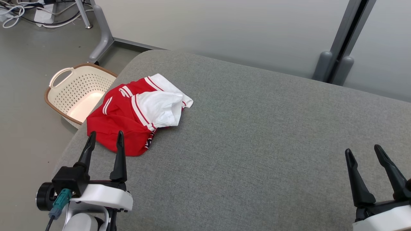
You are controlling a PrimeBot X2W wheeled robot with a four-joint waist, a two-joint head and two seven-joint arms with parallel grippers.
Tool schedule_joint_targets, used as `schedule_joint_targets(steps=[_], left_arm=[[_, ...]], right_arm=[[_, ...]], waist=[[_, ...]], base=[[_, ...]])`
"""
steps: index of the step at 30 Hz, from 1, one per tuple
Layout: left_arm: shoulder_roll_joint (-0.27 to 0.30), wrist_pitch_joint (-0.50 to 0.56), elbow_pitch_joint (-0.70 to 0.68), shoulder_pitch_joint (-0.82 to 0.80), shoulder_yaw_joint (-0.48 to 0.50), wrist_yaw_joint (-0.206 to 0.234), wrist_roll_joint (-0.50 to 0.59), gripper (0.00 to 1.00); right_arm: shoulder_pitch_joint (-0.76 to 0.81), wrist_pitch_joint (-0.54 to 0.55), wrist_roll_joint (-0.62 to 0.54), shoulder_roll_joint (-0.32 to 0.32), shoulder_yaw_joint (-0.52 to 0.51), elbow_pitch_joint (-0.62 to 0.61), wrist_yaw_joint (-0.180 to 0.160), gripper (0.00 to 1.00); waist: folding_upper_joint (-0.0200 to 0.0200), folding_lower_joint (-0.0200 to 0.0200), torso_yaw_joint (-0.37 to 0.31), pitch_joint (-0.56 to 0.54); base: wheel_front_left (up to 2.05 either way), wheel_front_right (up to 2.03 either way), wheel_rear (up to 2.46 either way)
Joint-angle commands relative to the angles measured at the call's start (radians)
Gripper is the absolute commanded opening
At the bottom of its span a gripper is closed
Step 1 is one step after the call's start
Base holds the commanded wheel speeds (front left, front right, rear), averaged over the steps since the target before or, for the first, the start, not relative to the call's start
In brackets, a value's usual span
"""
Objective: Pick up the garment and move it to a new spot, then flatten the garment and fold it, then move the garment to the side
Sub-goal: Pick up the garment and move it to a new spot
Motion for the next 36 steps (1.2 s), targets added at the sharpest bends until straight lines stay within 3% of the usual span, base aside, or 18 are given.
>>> schedule_joint_targets(steps=[1,15,23,30,36], left_arm=[[0.008,-0.004,0.001,-0.012,0.001,-0.003,0.006,1.0],[0.004,-0.007,0.035,-0.057,-0.005,-0.005,0.009,1.0],[-0.026,-0.008,0.135,-0.219,0.012,-0.025,-0.024,1.0],[-0.037,-0.008,0.358,-0.429,0.039,-0.057,-0.055,1.0],[-0.033,-0.008,0.623,-0.564,0.071,-0.081,-0.096,1.0]], right_arm=[[-0.009,-0.002,-0.001,-0.001,0.002,0.002,0.0,1.0],[-0.031,0.008,0.006,-0.007,0.004,0.001,0.0,1.0],[-0.121,0.05,0.003,-0.065,0.031,-0.059,0.0,1.0],[-0.208,0.064,0.01,-0.103,0.039,-0.09,0.0,1.0],[-0.251,0.044,0.019,-0.114,0.05,-0.064,0.0,1.0]], waist=[[-0.0001,0.0,0.0,-0.002],[-0.0001,0.0,-0.018,0.028],[-0.0001,0.0,-0.093,0.205],[-0.0001,0.0,-0.161,0.393],[-0.0001,0.0,-0.196,0.461]], base=[[0.0,0.0,0.0],[0.0,0.0,0.0],[0.0,0.0,0.0],[0.0,0.0,0.0],[0.0,0.0,0.0]])
